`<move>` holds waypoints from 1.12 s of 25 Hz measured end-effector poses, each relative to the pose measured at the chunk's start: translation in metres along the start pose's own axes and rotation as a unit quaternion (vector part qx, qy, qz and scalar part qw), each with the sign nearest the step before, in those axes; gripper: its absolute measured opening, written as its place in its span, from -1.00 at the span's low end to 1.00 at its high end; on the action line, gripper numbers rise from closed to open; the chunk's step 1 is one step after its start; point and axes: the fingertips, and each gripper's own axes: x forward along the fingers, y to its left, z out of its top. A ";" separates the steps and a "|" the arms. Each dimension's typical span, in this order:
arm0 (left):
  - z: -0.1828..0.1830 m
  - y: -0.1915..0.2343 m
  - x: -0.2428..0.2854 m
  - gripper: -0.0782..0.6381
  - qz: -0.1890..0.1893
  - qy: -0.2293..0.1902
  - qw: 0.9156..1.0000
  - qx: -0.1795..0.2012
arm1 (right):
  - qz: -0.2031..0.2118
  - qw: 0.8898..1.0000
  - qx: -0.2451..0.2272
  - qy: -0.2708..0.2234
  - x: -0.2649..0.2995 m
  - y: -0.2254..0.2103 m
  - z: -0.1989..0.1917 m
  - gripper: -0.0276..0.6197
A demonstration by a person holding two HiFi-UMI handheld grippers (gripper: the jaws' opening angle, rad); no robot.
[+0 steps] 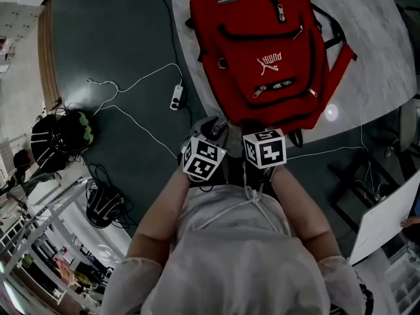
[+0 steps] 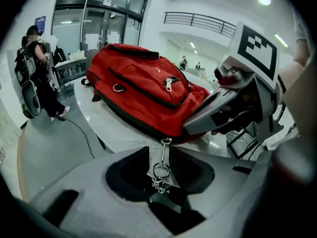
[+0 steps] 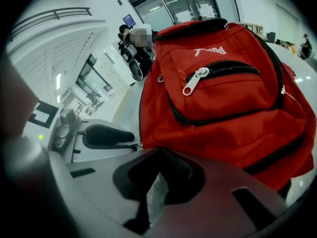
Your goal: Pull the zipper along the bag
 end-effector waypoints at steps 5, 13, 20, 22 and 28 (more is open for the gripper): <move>-0.001 0.000 0.003 -0.43 -0.012 0.020 0.999 0.032 | -0.022 1.000 0.015 -0.003 0.005 -0.006 0.001 -0.83; -0.003 0.003 0.006 -0.53 0.000 0.043 0.996 0.084 | -0.032 0.999 0.030 -0.017 0.007 -0.007 0.001 -0.83; -0.004 0.004 0.008 -0.58 -0.018 0.080 0.993 0.082 | -0.042 0.999 0.029 -0.019 0.008 -0.007 0.001 -0.83; -0.005 0.003 0.009 -0.61 -0.024 0.088 0.992 0.092 | -0.044 0.998 0.031 -0.019 0.009 -0.008 0.001 -0.83; -0.005 -0.004 0.008 -0.70 -0.050 0.098 0.990 0.085 | -0.042 0.998 0.035 -0.018 0.009 -0.008 0.001 -0.83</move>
